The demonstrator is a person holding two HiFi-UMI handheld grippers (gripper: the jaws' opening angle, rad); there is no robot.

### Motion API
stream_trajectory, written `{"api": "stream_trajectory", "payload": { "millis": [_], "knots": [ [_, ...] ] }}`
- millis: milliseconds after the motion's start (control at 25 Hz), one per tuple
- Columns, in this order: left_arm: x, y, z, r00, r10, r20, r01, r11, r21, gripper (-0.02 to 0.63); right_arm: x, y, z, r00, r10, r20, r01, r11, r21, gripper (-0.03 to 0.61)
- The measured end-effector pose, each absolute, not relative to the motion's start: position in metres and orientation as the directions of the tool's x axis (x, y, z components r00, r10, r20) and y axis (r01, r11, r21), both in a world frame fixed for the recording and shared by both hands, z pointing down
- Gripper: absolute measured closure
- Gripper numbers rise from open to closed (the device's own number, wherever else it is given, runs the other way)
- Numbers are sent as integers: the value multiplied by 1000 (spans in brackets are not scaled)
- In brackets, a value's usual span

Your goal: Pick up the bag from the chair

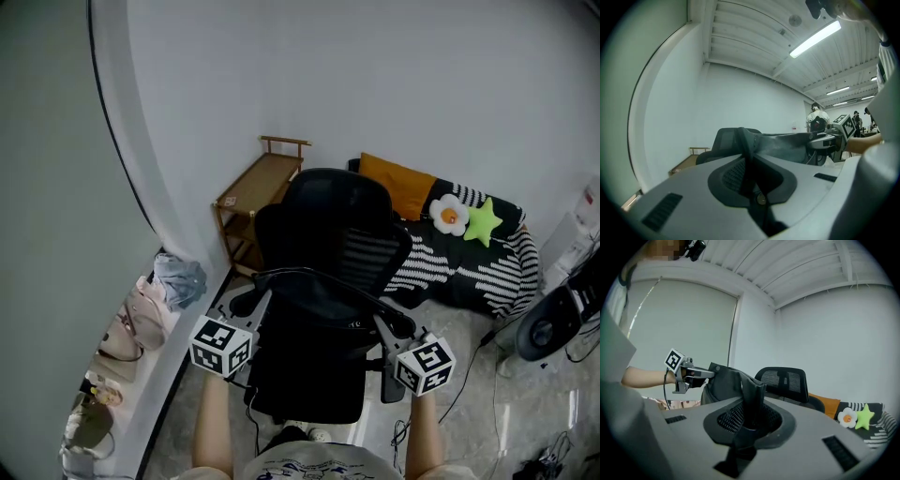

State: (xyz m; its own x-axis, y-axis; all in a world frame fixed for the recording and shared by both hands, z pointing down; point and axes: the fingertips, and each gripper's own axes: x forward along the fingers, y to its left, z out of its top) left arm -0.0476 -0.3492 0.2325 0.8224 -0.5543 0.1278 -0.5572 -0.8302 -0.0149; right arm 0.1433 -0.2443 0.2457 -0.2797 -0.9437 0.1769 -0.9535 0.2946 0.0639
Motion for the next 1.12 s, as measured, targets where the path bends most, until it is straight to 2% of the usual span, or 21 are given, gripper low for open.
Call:
{"api": "stream_trajectory", "payload": {
  "millis": [1120],
  "knots": [
    [-52,-357,236,827,-548,124,-551,-835,-16,583,138,-252,248,-262,-948,183,-959,277,65,512]
  ]
}}
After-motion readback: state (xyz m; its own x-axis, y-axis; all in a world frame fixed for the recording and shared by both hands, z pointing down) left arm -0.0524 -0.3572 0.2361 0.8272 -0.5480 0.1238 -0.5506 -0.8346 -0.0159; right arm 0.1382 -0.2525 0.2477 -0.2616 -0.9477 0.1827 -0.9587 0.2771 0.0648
